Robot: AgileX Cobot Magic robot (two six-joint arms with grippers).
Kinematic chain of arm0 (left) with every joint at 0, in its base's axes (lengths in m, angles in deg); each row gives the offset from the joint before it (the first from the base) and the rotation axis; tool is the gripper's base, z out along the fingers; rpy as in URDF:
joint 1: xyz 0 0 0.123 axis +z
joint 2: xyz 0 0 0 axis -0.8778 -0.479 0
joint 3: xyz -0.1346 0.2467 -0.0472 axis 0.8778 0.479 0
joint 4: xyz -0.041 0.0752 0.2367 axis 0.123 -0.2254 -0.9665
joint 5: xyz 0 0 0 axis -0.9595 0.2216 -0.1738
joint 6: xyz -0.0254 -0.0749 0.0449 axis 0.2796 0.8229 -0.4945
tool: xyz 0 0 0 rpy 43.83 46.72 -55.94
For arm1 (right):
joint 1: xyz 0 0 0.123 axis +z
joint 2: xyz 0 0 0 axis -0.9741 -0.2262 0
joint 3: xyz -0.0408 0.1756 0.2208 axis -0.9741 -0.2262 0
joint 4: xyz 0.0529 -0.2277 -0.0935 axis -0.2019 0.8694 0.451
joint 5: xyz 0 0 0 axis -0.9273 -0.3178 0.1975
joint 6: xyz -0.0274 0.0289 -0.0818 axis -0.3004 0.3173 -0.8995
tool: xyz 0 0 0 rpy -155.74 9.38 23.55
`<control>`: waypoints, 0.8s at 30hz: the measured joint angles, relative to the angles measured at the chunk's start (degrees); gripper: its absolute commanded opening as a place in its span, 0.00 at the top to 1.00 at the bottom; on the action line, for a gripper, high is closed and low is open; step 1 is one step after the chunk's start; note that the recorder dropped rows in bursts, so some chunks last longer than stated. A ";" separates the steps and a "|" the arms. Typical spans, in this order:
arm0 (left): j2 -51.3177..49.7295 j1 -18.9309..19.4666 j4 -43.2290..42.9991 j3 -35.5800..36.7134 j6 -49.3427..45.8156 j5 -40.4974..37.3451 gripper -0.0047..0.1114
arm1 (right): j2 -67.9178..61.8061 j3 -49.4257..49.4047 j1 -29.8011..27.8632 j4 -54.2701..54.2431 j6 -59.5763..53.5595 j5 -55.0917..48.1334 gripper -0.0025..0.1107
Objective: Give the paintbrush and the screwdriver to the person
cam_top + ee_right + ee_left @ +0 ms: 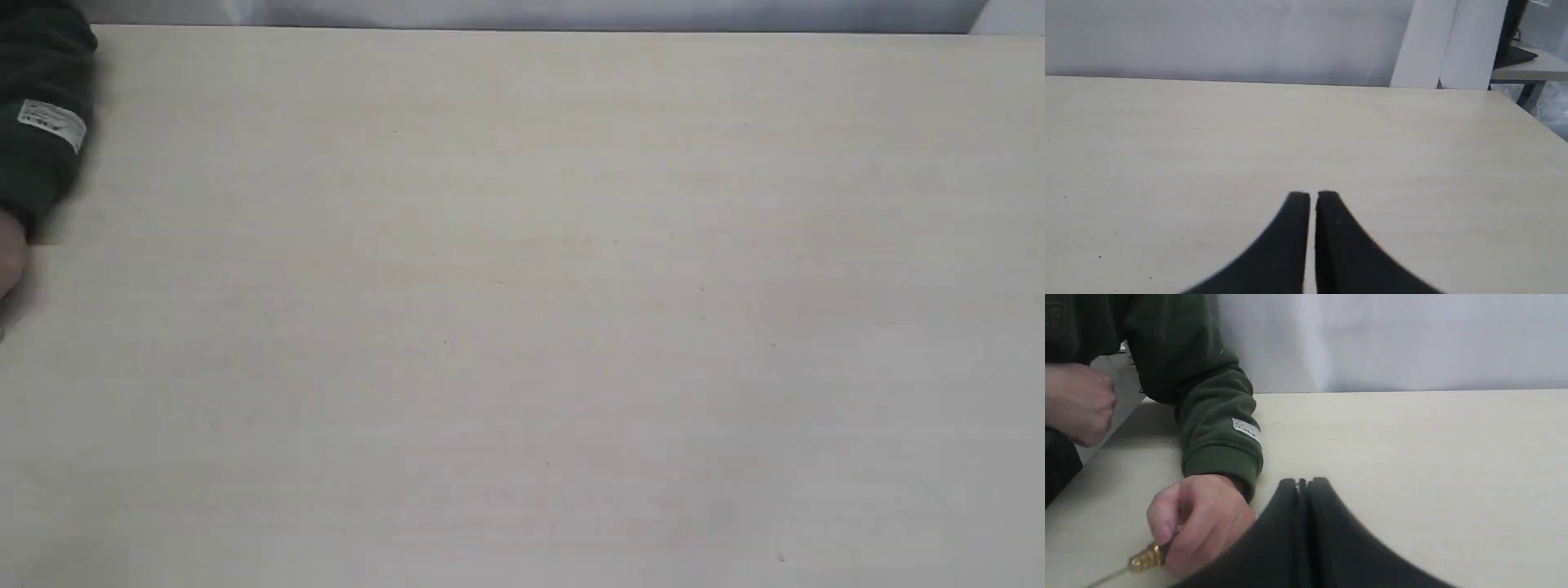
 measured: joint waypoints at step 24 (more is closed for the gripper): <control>0.00 0.00 0.00 0.00 0.00 0.00 0.96 | 0.00 0.00 0.00 -4.57 -7.00 -2.24 0.94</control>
